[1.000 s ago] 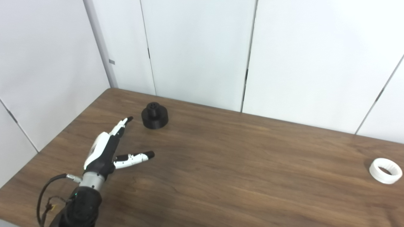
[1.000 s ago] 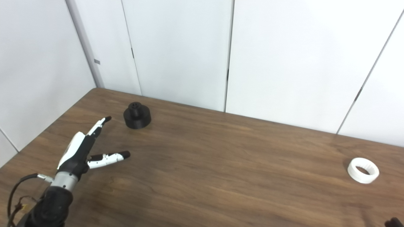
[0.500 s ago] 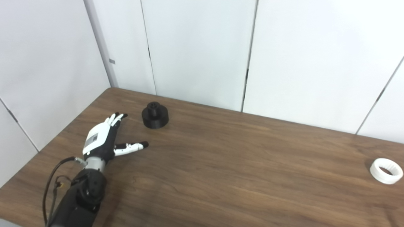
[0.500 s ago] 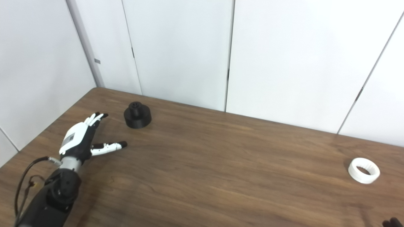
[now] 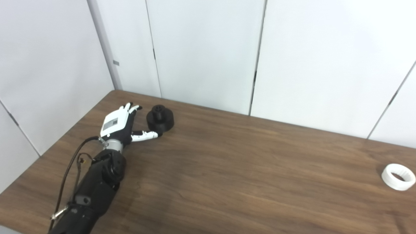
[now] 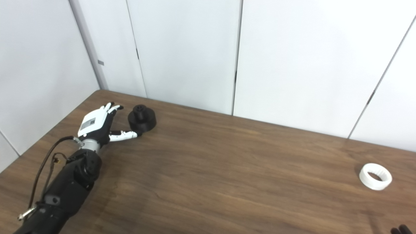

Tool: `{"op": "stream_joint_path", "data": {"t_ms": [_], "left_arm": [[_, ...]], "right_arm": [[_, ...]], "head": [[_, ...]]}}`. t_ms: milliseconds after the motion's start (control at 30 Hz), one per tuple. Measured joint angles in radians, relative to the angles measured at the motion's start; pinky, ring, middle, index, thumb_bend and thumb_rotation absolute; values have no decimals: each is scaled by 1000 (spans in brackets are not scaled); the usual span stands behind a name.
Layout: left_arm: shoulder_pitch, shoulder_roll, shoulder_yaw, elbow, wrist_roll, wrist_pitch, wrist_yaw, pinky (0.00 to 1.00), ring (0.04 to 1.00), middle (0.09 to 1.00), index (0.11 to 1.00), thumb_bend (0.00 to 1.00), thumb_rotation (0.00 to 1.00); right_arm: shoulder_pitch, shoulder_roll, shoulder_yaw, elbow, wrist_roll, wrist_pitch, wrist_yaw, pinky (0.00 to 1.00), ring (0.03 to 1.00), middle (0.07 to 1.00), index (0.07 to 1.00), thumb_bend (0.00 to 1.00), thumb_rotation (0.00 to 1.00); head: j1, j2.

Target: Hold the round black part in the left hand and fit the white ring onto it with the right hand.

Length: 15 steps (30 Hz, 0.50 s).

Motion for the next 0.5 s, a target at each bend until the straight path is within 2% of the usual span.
{"op": "stream_joint_path", "data": {"t_ms": [233, 500], "left_arm": [[-96, -6, -26, 101, -23, 55, -1, 1000, 1000, 1000, 872, 1000, 600], [-116, -8, -69, 119, -29, 123, -18, 1000, 1000, 1000, 872, 1000, 618]], "right_arm": [[-1, -3, 6, -2, -2, 1, 0, 1000, 1000, 961, 958, 643, 1000], [0, -3, 6, -4, 1, 3, 0, 1000, 1000, 956, 949, 653, 1000]], "head": [[-2, -2], [5, 5]]}}
